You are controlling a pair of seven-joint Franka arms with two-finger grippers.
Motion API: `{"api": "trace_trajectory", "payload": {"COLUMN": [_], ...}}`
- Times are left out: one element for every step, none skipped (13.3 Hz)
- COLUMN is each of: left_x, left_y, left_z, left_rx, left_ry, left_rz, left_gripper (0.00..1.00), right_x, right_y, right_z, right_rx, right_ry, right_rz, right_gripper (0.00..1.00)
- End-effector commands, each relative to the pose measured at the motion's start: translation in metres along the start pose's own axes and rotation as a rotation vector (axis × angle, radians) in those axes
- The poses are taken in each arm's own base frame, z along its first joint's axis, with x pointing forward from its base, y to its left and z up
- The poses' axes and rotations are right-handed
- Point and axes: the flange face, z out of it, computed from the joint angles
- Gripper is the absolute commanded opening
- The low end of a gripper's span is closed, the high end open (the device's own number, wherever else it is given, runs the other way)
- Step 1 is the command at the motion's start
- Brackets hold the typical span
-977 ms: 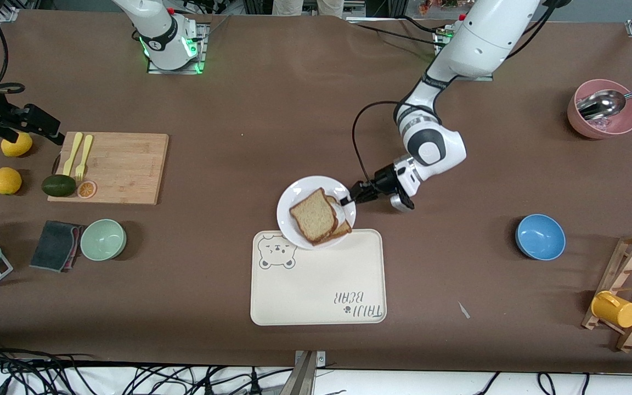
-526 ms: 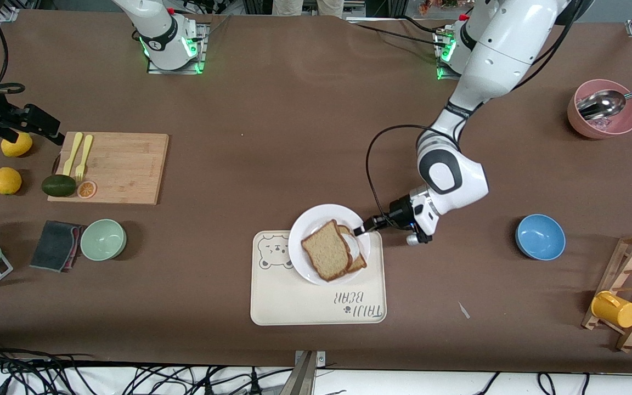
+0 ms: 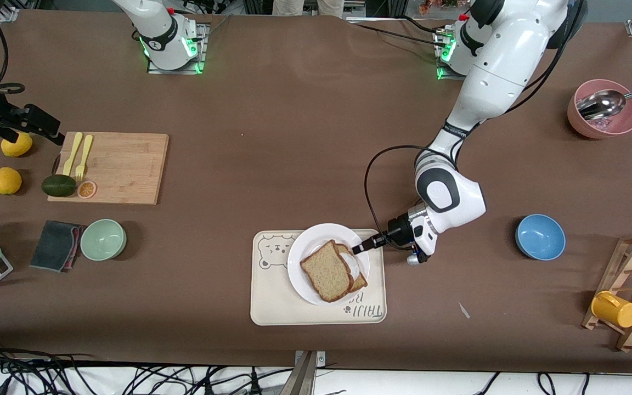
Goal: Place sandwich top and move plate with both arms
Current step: 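Slide the plate with the left gripper onto the white bear tray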
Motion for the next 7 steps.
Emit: {"api": "trace_trajectory", "payload": {"left_x": [0.018, 0.023, 0.033, 0.042, 0.045, 0.046, 0.046], "left_y": [0.011, 0.013, 0.016, 0.018, 0.016, 0.013, 0.011], "left_z": [0.009, 0.009, 0.006, 0.007, 0.009, 0.010, 0.011], "left_rx": [-0.005, 0.013, 0.038, 0.054, 0.066, 0.069, 0.071], "left_ry": [0.010, 0.005, 0.008, 0.009, 0.008, 0.006, 0.007], "left_rz": [0.020, 0.012, 0.014, 0.008, 0.010, 0.010, 0.009], "left_gripper": [0.00, 0.00, 0.00, 0.00, 0.00, 0.00, 0.00], "right_x": [-0.002, -0.002, -0.002, -0.002, -0.002, -0.002, -0.002], "right_y": [0.000, 0.000, 0.000, 0.000, 0.000, 0.000, 0.000], "right_z": [-0.004, -0.004, -0.004, -0.003, -0.003, -0.003, -0.003], "right_rx": [0.014, 0.014, 0.014, 0.014, 0.014, 0.014, 0.014], "right_ry": [0.000, 0.000, 0.000, -0.001, -0.001, -0.001, -0.001], "right_rz": [0.011, 0.011, 0.011, 0.011, 0.011, 0.011, 0.011], "right_gripper": [1.00, 1.00, 1.00, 1.00, 1.00, 1.00, 1.00]}}
